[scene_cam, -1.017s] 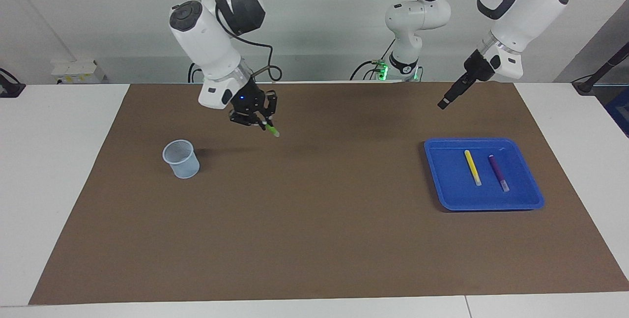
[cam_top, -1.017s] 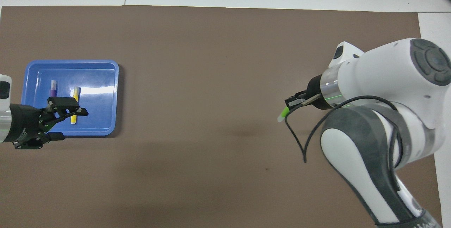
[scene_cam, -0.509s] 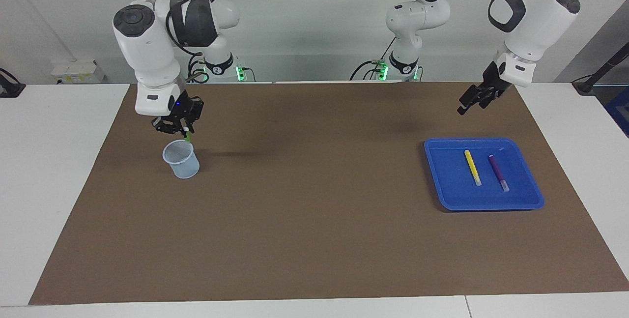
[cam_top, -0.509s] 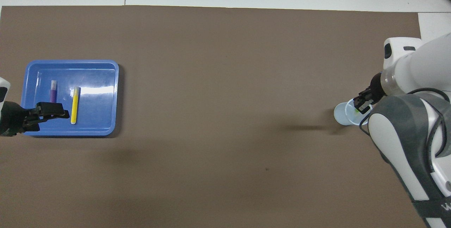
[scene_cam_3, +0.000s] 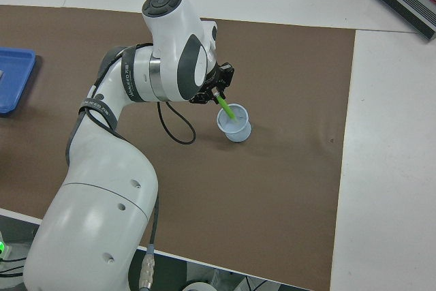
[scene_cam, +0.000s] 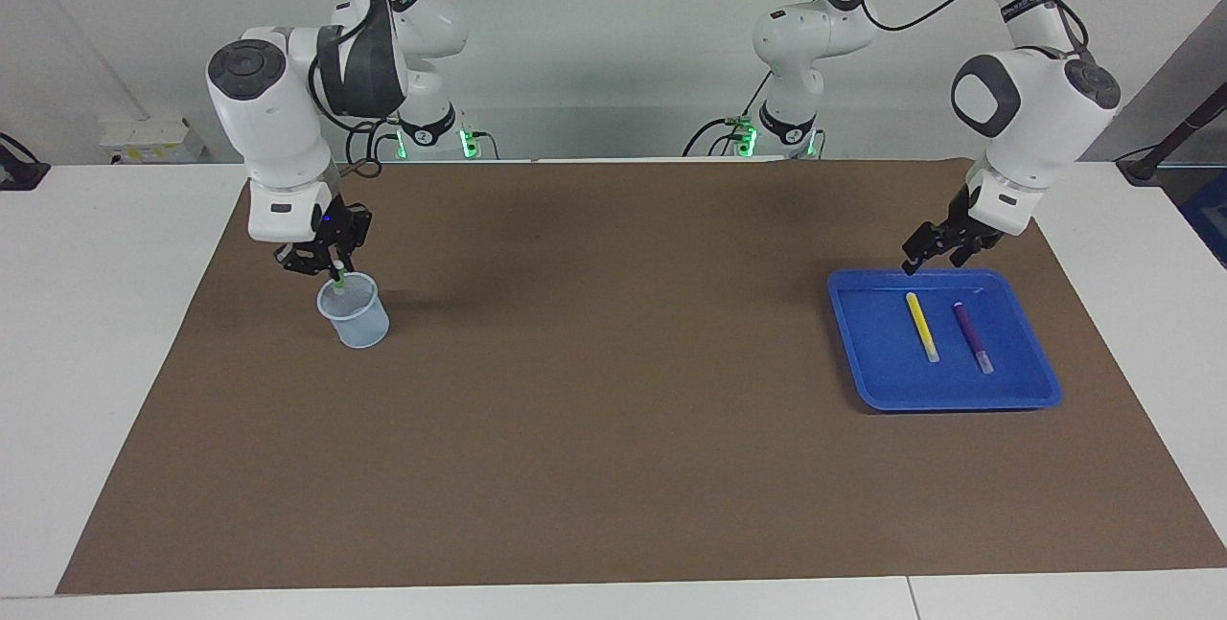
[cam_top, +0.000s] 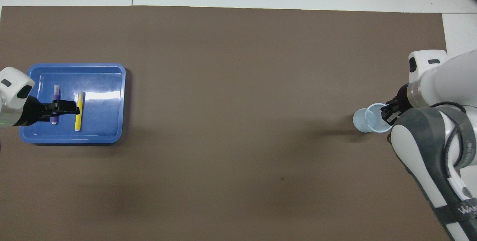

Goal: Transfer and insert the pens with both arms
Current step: 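Withdraw the right gripper from the cup while the left gripper reaches the yellow pen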

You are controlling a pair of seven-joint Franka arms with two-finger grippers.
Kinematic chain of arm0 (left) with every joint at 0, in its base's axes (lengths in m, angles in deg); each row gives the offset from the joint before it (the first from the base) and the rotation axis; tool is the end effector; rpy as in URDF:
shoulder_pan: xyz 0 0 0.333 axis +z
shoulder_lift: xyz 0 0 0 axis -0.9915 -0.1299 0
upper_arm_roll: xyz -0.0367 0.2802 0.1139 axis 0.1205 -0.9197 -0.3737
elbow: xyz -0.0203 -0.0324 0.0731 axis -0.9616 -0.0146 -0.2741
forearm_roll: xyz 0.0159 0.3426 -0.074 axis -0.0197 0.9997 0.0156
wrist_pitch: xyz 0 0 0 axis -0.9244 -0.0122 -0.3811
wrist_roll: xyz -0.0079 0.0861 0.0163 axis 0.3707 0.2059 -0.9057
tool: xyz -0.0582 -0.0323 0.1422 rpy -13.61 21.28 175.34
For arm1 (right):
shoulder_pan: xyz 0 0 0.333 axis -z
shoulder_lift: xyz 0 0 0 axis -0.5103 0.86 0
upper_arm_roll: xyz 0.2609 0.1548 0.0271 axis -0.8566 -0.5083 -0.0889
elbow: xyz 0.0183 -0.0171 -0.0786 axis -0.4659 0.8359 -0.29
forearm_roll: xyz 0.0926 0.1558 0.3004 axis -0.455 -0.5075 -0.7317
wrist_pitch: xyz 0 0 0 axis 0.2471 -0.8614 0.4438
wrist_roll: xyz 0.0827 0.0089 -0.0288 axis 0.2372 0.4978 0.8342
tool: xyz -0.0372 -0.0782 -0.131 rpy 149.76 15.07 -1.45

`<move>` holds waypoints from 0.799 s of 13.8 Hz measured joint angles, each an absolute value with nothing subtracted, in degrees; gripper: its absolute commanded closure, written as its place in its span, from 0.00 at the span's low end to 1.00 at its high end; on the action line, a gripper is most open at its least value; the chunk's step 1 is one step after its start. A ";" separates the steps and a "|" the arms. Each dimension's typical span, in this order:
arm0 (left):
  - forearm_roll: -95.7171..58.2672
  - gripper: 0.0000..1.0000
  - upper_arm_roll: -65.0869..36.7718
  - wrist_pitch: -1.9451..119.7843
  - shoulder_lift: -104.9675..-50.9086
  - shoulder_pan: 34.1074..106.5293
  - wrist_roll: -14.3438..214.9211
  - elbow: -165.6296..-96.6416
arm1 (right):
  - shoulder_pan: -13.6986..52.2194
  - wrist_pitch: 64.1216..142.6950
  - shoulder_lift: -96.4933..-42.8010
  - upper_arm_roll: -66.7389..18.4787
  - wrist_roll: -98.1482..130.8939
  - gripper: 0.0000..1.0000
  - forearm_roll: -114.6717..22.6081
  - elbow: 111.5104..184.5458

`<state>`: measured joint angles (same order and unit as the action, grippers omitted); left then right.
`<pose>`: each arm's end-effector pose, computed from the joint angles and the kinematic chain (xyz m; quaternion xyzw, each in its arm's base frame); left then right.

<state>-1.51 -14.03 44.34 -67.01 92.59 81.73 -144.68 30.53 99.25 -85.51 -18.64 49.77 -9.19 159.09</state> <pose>0.5021 0.0493 0.3770 0.9957 0.0706 0.0226 0.0565 0.5105 0.0047 0.4177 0.9199 0.3890 -0.0240 0.0446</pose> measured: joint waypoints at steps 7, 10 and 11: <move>1.34 0.05 -14.07 53.94 -74.86 92.82 76.69 -144.15 | 30.53 104.06 -85.35 -18.66 49.77 0.00 -9.19 163.24; 1.43 0.07 -14.10 56.47 -78.40 93.34 74.74 -143.09 | 30.21 104.45 -85.37 -18.74 49.75 0.00 -9.19 162.93; 1.46 0.08 -14.10 57.38 -79.38 93.43 74.23 -142.88 | 29.63 104.47 -85.42 -18.87 49.41 0.00 -9.20 162.51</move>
<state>1.46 -14.10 57.38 -79.38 93.43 74.23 -142.88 29.63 104.47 -85.42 -18.87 49.41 -9.20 162.51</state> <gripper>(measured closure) 0.101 0.093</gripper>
